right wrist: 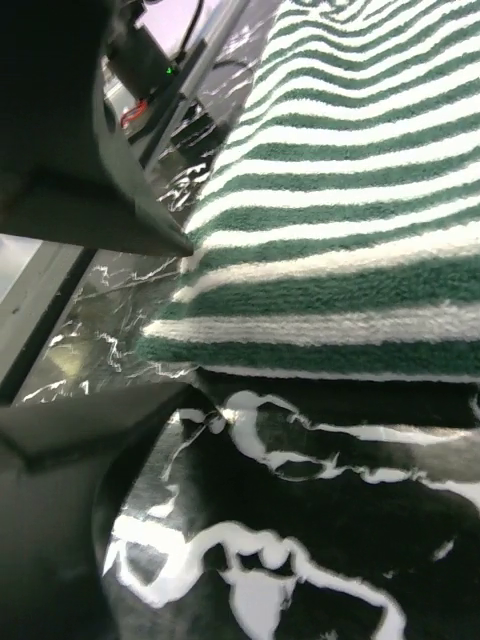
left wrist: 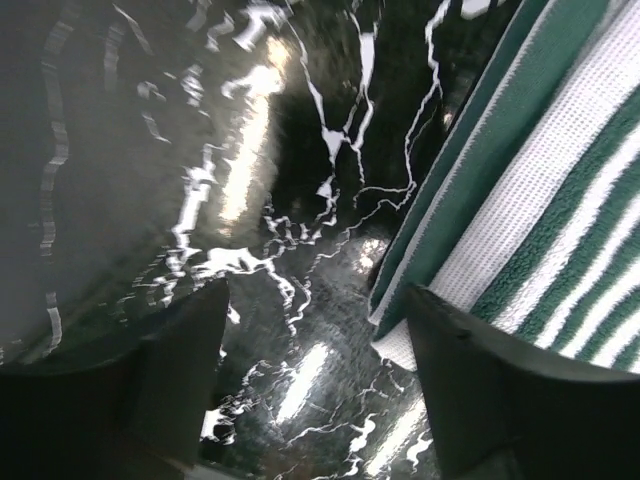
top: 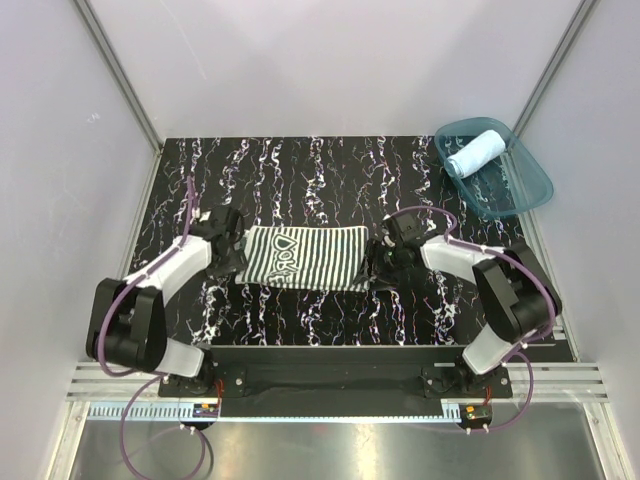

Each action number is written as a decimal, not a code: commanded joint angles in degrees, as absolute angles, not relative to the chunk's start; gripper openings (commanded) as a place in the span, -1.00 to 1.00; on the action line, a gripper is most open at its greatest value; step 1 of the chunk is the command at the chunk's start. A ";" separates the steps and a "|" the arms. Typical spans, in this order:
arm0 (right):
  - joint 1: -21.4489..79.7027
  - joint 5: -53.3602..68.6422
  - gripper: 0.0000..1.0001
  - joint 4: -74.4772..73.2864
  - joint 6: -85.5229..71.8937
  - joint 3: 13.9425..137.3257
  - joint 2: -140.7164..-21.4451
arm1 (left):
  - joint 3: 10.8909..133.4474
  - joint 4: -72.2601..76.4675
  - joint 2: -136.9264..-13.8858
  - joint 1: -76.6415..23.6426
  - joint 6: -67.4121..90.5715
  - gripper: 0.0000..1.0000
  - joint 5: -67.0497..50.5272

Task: Roll the towels
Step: Fold the towel

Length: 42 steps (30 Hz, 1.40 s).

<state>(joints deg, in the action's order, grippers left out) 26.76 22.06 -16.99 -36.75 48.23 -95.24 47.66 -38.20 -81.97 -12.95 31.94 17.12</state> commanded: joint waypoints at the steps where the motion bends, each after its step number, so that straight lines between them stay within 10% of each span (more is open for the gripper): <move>1: 26.98 15.91 0.31 -26.62 -32.52 46.84 -92.31 | 53.08 -40.07 -76.56 -13.18 30.94 0.58 23.37; 14: 22.86 8.15 0.65 -35.44 -31.64 57.82 -83.84 | 60.46 -34.99 -70.39 -41.64 24.26 0.68 32.08; 26: 21.09 19.94 0.15 -20.93 -34.45 62.76 -103.62 | 67.94 -34.28 -83.14 -59.32 28.83 0.69 34.10; 36: 22.50 20.22 -0.72 -17.75 -37.43 50.81 -98.71 | 67.76 -24.53 -87.01 -63.90 20.57 0.71 31.12; 42: 23.29 18.29 -0.27 -19.15 -38.06 46.40 -92.91 | 65.31 -17.41 -87.98 -65.83 14.95 0.70 28.13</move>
<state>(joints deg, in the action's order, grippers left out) 22.68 21.56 -16.14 -38.57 47.07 -95.33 65.52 -25.36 -87.85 -64.55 19.35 30.15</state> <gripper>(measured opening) 0.323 0.850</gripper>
